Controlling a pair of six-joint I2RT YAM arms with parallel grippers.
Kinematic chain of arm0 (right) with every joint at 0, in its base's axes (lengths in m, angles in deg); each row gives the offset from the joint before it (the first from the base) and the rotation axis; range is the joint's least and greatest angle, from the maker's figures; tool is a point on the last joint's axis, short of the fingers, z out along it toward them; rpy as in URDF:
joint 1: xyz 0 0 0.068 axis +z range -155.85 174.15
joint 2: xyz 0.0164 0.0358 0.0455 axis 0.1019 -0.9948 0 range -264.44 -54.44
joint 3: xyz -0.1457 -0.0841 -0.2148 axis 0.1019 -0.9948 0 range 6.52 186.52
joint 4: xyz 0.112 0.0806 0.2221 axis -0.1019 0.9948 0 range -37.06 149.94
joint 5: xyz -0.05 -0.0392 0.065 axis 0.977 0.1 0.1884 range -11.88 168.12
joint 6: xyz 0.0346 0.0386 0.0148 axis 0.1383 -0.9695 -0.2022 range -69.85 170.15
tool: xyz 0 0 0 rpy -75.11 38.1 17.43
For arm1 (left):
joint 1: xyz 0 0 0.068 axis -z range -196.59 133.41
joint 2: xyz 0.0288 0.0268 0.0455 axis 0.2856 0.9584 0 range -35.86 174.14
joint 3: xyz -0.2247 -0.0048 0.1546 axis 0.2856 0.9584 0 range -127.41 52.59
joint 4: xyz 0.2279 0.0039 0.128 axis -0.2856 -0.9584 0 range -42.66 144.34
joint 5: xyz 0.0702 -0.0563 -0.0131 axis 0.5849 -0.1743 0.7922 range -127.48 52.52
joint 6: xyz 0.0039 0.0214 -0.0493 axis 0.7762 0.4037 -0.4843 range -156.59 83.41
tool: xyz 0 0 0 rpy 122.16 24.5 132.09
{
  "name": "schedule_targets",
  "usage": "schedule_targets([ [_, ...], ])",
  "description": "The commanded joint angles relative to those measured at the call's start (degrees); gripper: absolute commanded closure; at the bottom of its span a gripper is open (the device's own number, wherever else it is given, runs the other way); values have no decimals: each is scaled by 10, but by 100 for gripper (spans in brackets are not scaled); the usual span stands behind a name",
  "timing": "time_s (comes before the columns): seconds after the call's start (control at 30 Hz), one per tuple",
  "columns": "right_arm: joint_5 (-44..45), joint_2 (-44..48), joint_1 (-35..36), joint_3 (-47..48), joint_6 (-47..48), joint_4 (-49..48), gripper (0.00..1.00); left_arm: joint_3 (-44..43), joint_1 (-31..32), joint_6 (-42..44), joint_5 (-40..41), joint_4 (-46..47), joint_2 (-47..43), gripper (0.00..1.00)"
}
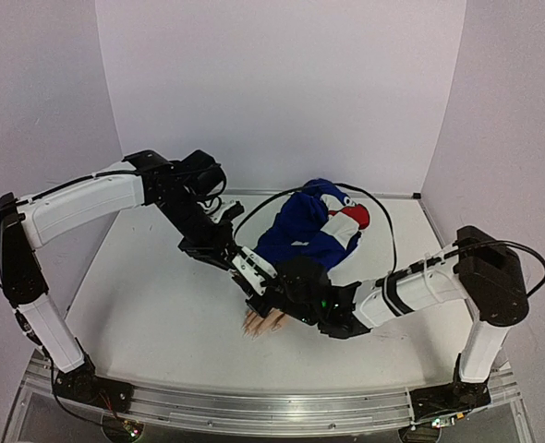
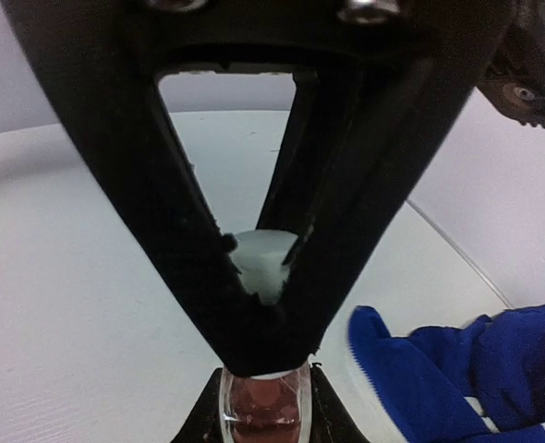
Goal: Paint the nails
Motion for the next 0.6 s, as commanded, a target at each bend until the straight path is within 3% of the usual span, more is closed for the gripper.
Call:
schedule_targets([
  [0.0,113,2,5,43,74,-73,100,-50,2,-94,60,55,1,100],
  [0.1,36,27,-2,42,33,-51,100,-22,-8,-101,46,88,-21,100],
  [0.13,-1,38,-10,41,15,-34,100,-7,-13,-103,41,105,-36,94],
  [0.27,-195,78,-67,42,-79,43,100,73,-24,-99,44,193,-125,49],
  [0.37,-387,100,-119,39,-160,59,100,136,-26,-70,62,265,-194,25],
  [0.47,-524,111,-155,47,-234,56,100,251,-33,-53,19,432,-274,11],
  [0.57,-618,110,-164,72,-288,55,100,324,-41,-63,-35,584,-311,7],
])
